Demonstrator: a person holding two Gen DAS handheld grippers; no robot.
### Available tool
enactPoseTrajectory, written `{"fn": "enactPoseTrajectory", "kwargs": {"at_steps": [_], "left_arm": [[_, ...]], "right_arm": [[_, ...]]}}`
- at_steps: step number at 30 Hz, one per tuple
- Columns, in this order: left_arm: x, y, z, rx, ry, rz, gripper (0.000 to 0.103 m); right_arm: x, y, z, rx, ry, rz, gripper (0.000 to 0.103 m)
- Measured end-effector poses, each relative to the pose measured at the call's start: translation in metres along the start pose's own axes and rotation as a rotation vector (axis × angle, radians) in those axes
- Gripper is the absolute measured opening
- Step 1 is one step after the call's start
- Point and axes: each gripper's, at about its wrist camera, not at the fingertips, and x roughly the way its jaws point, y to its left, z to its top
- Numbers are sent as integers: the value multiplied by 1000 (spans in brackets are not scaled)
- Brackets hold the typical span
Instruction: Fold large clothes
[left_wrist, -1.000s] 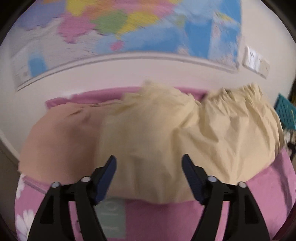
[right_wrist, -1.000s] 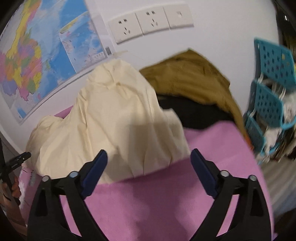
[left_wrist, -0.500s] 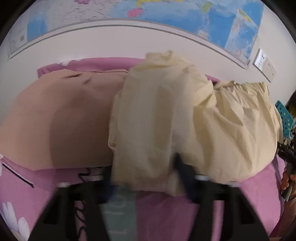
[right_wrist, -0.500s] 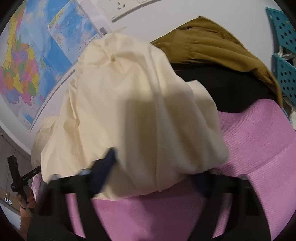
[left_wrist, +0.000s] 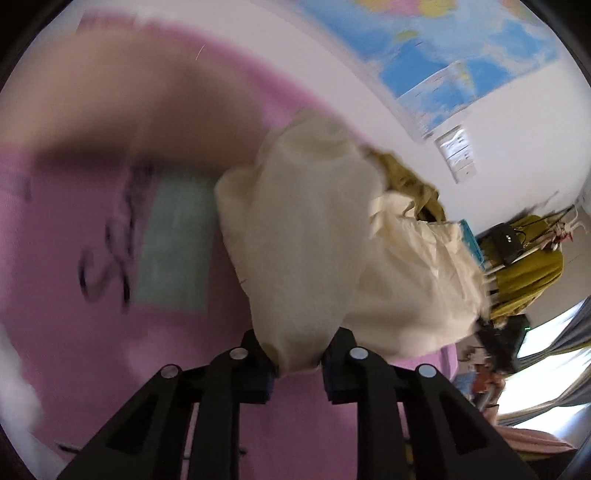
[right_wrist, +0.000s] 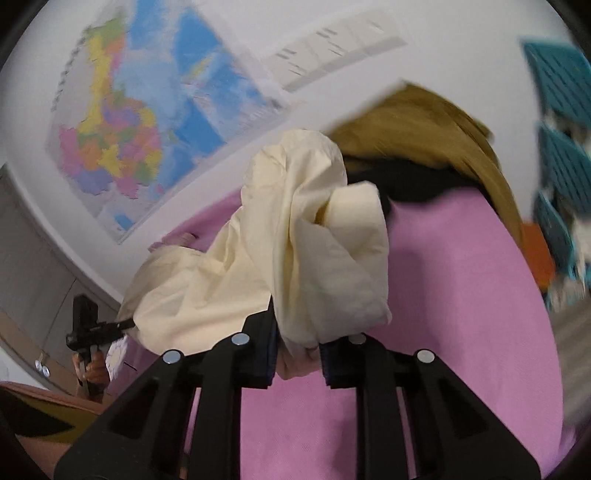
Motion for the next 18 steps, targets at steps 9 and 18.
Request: {"fn": "enactPoseTrajectory", "kwargs": {"at_steps": [9, 18], "left_arm": [[-28, -53, 4, 238, -183, 333, 57], [19, -128, 43, 486, -180, 336, 73]], "right_arm": [[-3, 6, 6, -7, -59, -279, 78], [58, 120, 36, -424, -48, -174, 78]]}}
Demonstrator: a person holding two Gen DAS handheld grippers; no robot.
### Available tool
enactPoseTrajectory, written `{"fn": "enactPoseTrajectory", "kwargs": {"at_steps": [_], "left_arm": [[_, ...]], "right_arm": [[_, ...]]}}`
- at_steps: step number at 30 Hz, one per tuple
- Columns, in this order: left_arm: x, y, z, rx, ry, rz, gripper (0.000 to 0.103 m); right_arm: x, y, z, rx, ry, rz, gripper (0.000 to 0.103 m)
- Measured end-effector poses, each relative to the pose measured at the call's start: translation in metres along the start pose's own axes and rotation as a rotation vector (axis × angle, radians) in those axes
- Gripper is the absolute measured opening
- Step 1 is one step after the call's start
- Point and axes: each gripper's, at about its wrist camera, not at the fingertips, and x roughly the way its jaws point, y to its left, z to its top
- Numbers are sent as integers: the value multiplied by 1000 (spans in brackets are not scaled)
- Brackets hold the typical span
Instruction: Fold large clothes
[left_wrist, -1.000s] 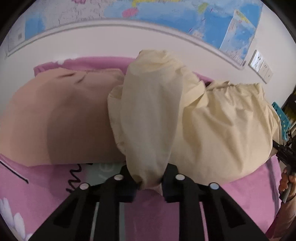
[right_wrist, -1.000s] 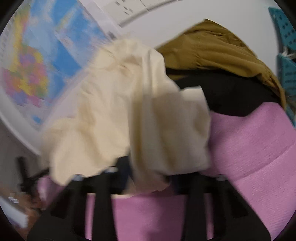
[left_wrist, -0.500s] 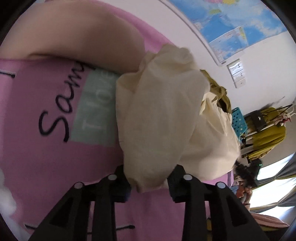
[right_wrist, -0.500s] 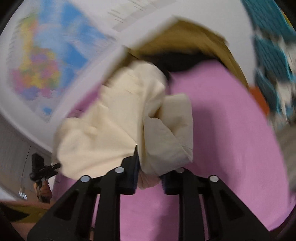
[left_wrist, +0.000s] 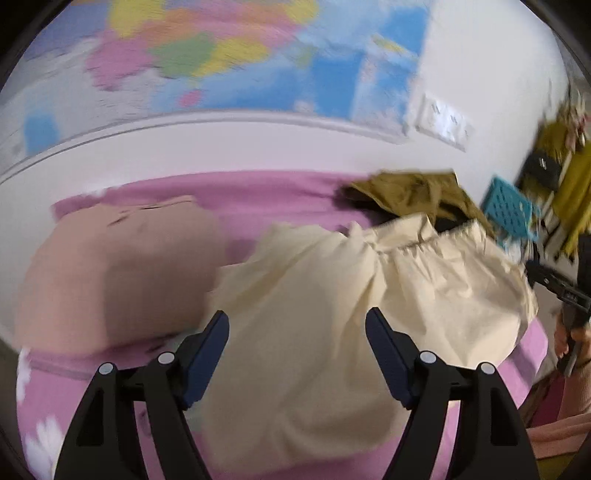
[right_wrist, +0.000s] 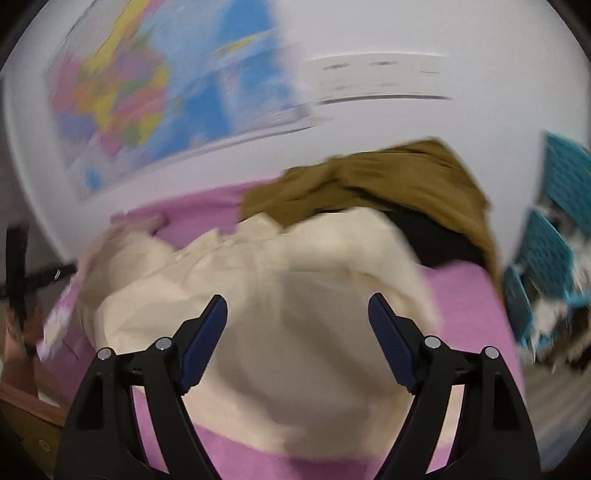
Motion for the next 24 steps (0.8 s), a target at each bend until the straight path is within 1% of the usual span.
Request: {"fn": "enactPoseTrajectory", "kwargs": {"at_steps": [2, 3, 4, 5, 6, 7, 8, 9, 10, 11, 13, 14, 15, 18, 19, 20, 21, 22, 23, 24], "left_arm": [[26, -6, 3, 27, 76, 8, 71], [40, -12, 4, 51, 111, 27, 70], [56, -18, 4, 75, 142, 72, 70], [68, -20, 3, 89, 169, 103, 65], [82, -22, 4, 100, 197, 134, 57], [86, -22, 3, 106, 205, 144, 47], [91, -21, 5, 102, 206, 141, 41], [93, -18, 7, 86, 206, 128, 31], [95, -16, 10, 66, 207, 115, 25], [95, -13, 15, 47, 205, 103, 23], [92, -6, 26, 15, 188, 80, 15], [90, -6, 29, 7, 180, 75, 14], [89, -5, 35, 1, 171, 73, 12], [91, -5, 49, -28, 140, 71, 11], [94, -4, 52, -36, 137, 69, 11], [97, -2, 52, -45, 145, 64, 11], [105, 0, 51, -56, 171, 56, 13], [112, 0, 50, -54, 184, 54, 15], [115, -1, 48, -44, 188, 53, 17], [117, -2, 46, -32, 184, 50, 20]], "right_arm": [[28, 16, 4, -47, 54, 15, 76], [47, 25, 7, -66, 92, 23, 73], [58, 28, 6, -74, 116, 19, 70], [70, 32, 7, -79, 146, 9, 61], [81, 34, 7, -82, 171, -5, 50], [90, 34, 7, -89, 179, -33, 43], [94, 34, 8, -94, 175, -45, 26], [97, 33, 11, -92, 168, -53, 13], [96, 30, 15, -71, 152, -44, 9], [95, 29, 22, -55, 133, -30, 5], [86, 29, 34, -44, 73, -20, 3], [83, 29, 41, -41, 44, -19, 2], [76, 29, 50, -35, -4, -21, 2], [70, 24, 66, 2, -80, -10, 2], [74, 22, 66, 12, -76, -9, 2], [85, 21, 64, 1, 4, -16, 2], [93, 20, 60, -8, 36, -32, 2], [111, 17, 53, -23, 100, -58, 3], [120, 13, 49, -18, 134, -57, 7], [127, 9, 45, -3, 154, -59, 8]]}}
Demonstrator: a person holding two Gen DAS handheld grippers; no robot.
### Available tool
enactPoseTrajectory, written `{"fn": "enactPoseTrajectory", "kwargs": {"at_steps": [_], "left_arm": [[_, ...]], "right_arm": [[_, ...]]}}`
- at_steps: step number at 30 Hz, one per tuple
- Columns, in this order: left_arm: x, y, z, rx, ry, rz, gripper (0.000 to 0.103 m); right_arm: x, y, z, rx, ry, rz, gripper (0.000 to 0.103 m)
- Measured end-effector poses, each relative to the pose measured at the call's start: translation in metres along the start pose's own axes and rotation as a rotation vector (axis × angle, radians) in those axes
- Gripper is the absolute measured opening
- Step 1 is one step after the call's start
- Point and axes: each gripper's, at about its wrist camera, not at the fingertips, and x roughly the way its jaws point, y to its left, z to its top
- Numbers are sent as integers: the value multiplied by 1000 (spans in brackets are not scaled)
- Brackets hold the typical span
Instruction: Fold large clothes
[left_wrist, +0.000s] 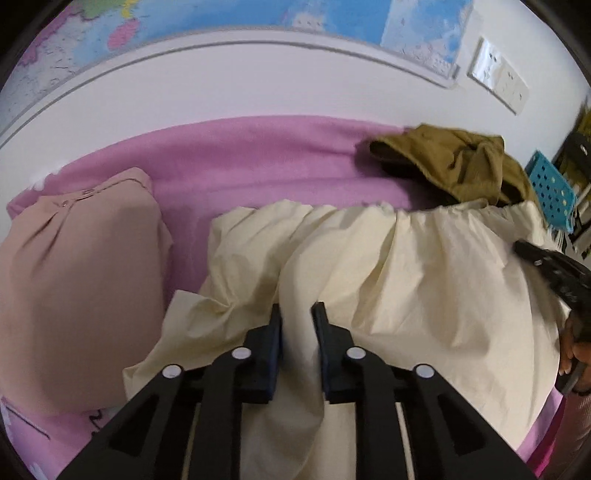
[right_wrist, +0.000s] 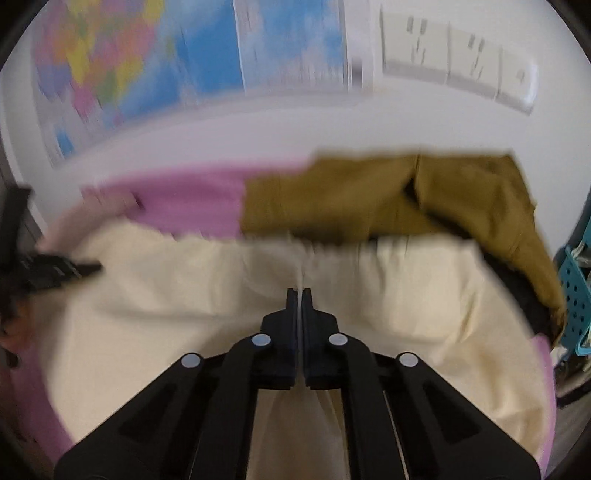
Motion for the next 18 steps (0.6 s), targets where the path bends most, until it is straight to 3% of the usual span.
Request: {"fn": "enactPoseTrajectory", "kwargs": {"at_steps": [4, 7, 12, 18], "left_arm": [[-3, 1, -4, -7, -29, -3, 25], [-8, -2, -7, -6, -56, 17, 30], [-23, -10, -16, 23, -104, 72, 37], [-39, -19, -25, 61, -141, 103, 43]], "right_arm": [[2, -7, -6, 35, -8, 27, 10], [-4, -5, -6, 29, -4, 26, 19], [-29, -6, -14, 23, -56, 41, 47], [-67, -19, -30, 39, -109, 34, 49]]}}
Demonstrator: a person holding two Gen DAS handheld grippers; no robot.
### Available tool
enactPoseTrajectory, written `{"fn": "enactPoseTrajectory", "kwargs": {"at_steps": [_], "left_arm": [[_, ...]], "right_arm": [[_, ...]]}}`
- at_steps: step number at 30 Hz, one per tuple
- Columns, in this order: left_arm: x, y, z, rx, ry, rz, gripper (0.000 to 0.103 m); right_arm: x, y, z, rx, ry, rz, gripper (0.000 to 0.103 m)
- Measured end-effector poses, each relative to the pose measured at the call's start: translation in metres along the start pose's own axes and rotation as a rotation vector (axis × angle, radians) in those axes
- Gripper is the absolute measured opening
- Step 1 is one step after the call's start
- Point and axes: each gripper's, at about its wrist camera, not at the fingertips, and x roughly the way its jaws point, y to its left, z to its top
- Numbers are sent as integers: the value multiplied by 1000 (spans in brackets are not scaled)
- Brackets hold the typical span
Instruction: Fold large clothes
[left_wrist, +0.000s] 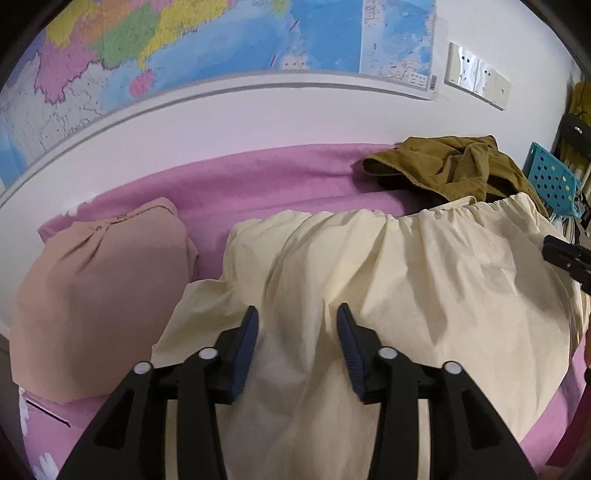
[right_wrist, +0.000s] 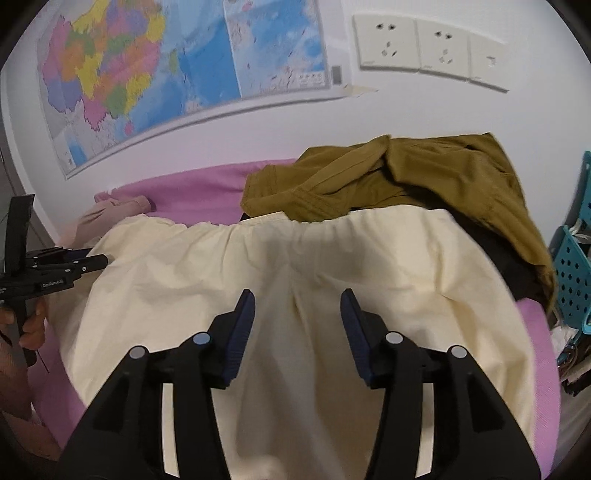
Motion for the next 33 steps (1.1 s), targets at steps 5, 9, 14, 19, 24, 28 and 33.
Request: {"fn": "enactPoseTrajectory", "kwargs": {"at_steps": [5, 9, 14, 19, 24, 28, 33], "left_arm": [[-1, 5, -6, 5, 6, 2, 43], [10, 16, -11, -16, 26, 7, 43], [18, 23, -13, -44, 41, -9, 46], [-4, 21, -18, -24, -6, -15, 47], [-35, 35, -33, -12, -65, -54, 48], [-42, 47, -51, -39, -58, -91, 47], [-20, 68, -65, -108, 7, -93, 48]], "right_arm": [[-12, -37, -11, 82, 2, -81, 51], [6, -91, -28, 255, 76, -115, 40], [12, -100, -34, 297, 83, -105, 40], [-18, -90, -34, 284, 28, -62, 51], [-52, -68, -43, 213, -18, 1, 54], [-49, -52, -58, 167, 33, 31, 55], [-29, -62, -74, 198, 72, -36, 48]]}}
